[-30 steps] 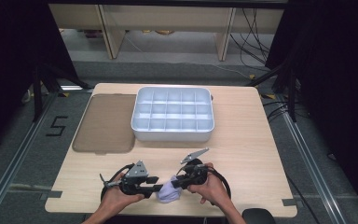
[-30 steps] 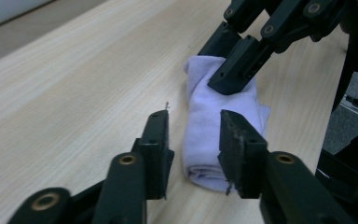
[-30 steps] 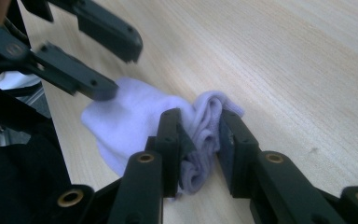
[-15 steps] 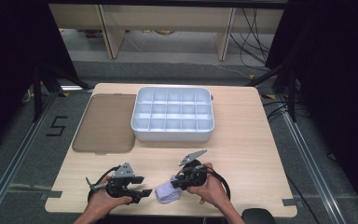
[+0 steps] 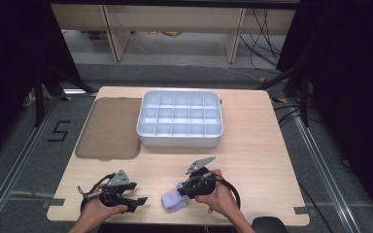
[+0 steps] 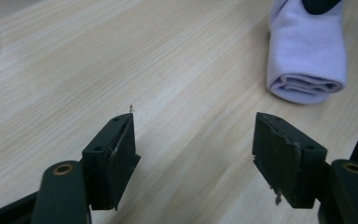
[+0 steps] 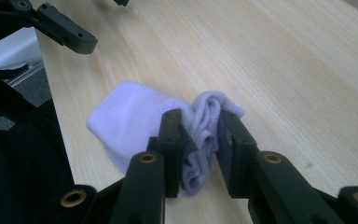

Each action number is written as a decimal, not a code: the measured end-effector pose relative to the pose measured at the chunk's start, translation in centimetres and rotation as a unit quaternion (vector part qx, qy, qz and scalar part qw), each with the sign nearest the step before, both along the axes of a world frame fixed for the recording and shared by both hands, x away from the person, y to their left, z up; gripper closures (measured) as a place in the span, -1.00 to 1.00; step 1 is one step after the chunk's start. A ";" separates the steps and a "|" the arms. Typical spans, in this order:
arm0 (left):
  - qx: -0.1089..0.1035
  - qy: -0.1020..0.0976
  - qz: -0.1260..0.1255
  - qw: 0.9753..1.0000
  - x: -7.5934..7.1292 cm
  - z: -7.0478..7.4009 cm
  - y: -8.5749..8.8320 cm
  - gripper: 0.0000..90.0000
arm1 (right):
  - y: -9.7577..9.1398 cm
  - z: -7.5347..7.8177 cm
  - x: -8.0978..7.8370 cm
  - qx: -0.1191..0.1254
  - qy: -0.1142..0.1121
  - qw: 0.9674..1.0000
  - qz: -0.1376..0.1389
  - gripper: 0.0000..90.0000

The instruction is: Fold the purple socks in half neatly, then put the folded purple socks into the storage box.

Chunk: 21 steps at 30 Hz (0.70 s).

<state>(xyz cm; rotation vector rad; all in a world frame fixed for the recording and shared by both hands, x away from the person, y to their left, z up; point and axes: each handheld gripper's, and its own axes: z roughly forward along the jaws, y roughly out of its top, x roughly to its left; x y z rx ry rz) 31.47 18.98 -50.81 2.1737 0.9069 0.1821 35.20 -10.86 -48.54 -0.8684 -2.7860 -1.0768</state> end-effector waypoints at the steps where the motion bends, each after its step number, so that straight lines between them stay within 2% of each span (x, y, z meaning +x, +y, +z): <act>1: 0.000 0.000 0.000 1.000 0.0 0.0 0.0 -0.38 | 0.0 0.0 0.0 0.000 0.000 1.000 0.000 0.63; 7: 0.021 -0.012 0.000 1.000 0.0 0.0 0.2 -0.44 | 0.2 0.6 -0.4 -0.007 -0.007 1.000 -0.002 0.63; 9: 0.029 -0.013 0.000 0.999 0.1 -0.1 0.2 -0.44 | 0.3 0.6 -0.6 -0.004 -0.002 1.000 0.000 0.63; 10: 0.031 -0.014 0.004 0.999 0.0 -0.1 0.3 -0.45 | 0.3 0.8 -0.6 -0.009 -0.010 1.000 0.000 0.63; 11: 0.029 -0.012 0.007 0.999 0.0 -0.2 0.3 -0.45 | 0.3 0.8 -0.5 -0.005 -0.016 1.000 0.012 0.63; 12: 0.029 -0.012 0.007 0.999 0.0 -0.2 0.4 -0.45 | 0.4 0.9 -0.6 -0.003 -0.020 1.000 0.012 0.63; 16: 0.030 -0.016 0.009 0.999 0.1 0.0 0.6 -0.48 | 0.4 1.8 -1.0 -0.007 -0.030 1.000 0.005 0.63; 19: 0.033 -0.022 0.007 0.999 0.1 0.0 0.6 -0.48 | 0.3 2.1 -1.0 -0.008 -0.041 0.999 0.013 0.64; 21: 0.033 -0.021 0.009 0.999 0.1 0.1 0.7 -0.48 | 0.1 2.5 -1.1 -0.007 -0.036 0.999 0.002 0.64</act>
